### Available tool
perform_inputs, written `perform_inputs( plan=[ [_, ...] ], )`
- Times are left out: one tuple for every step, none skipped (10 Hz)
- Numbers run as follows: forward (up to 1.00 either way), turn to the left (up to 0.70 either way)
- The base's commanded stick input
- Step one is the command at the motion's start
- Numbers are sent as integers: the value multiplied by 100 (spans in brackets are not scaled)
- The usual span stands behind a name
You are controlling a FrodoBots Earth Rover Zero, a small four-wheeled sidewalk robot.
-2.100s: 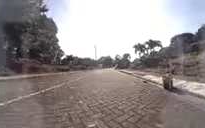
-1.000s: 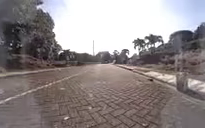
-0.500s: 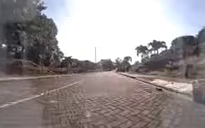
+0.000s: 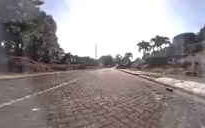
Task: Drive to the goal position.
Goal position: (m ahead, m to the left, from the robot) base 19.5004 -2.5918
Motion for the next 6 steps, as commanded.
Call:
perform_inputs(
  plan=[
    [100,0],
    [100,0],
    [100,0],
    [100,0],
    [100,0],
    [100,0]
  ],
)
